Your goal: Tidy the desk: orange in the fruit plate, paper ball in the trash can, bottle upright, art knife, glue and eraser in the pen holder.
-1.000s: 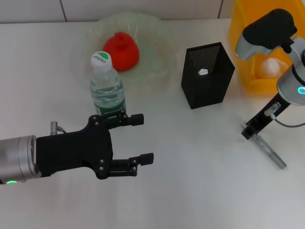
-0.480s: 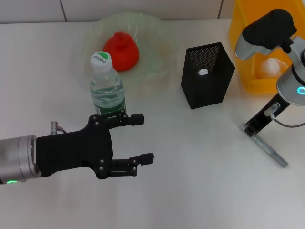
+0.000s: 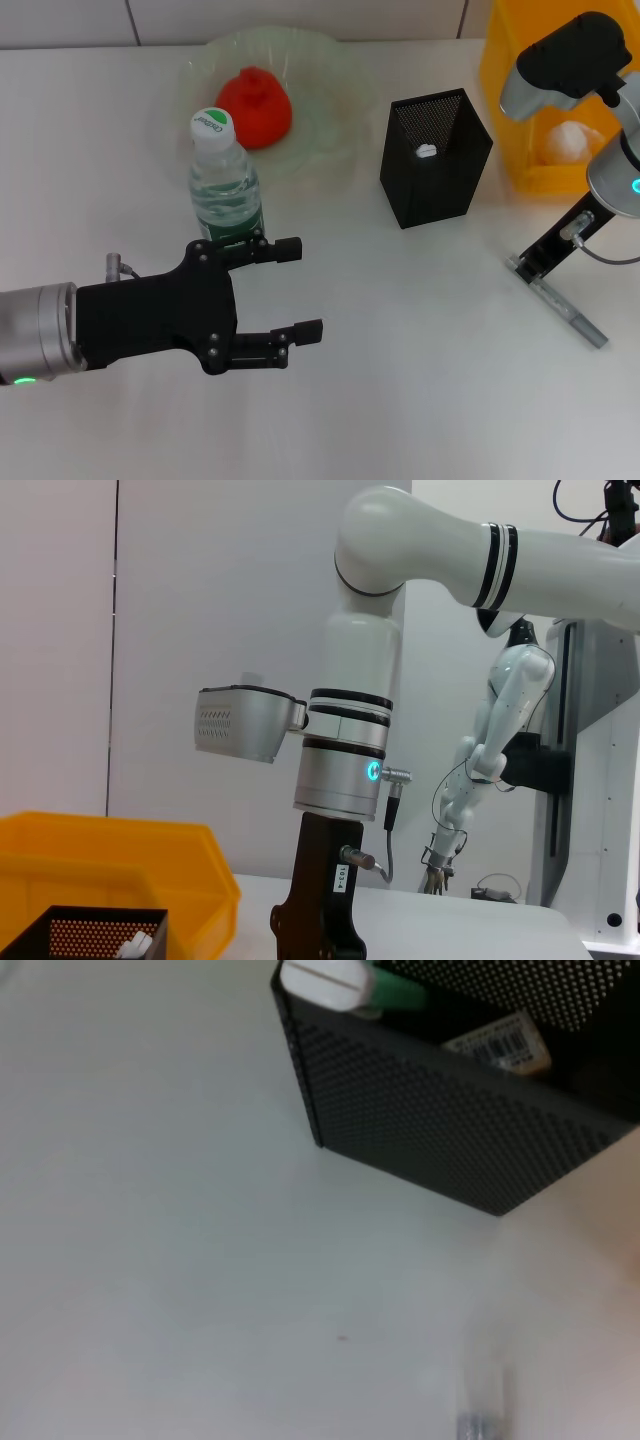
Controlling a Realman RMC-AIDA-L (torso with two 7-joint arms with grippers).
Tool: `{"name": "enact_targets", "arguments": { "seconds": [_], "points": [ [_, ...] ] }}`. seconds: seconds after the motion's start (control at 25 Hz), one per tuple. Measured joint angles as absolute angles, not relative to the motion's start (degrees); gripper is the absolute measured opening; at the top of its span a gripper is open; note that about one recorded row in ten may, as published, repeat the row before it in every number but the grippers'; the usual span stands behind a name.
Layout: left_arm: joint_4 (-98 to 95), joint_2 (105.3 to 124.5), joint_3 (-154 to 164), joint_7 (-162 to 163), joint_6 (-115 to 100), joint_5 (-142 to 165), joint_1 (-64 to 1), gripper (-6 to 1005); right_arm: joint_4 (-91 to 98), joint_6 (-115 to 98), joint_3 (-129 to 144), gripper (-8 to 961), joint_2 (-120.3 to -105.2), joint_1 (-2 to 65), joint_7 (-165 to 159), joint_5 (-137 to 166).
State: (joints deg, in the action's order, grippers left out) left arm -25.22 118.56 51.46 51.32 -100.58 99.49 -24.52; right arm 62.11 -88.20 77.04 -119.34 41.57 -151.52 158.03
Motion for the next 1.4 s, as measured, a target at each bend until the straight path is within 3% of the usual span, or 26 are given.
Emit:
{"name": "enact_targets", "arguments": {
  "seconds": [0.36, 0.48, 0.68, 1.16, 1.4],
  "points": [
    [-25.22, 118.56, 51.51, 51.33, -100.54, 99.49, -24.74, 829, 61.99, -88.18, 77.65, 106, -119.26, 41.59, -151.27, 158.36],
    [-25.22, 118.56, 51.51, 51.33, -100.54, 99.48, -24.76, 829, 61.79, -87.78, 78.32, 328, -119.26, 41.57, -151.11, 158.38],
    [-25.22, 118.56, 51.51, 51.33, -100.54, 99.49, -24.79, 829, 61.03, -86.99, 78.42, 318, -119.26, 41.56, -151.11, 158.38],
    [-25.22, 118.56, 51.51, 51.33, -100.45, 99.49, -24.72, 829, 60.66, -85.63, 78.86, 184, -119.36, 41.22, -151.08, 158.38],
    [-25.22, 118.56, 51.51, 51.33, -100.63, 99.28, -24.62, 828, 70.21, -88.07, 78.37, 155, -119.32, 37.12, -150.27, 156.46]
  ]
}}
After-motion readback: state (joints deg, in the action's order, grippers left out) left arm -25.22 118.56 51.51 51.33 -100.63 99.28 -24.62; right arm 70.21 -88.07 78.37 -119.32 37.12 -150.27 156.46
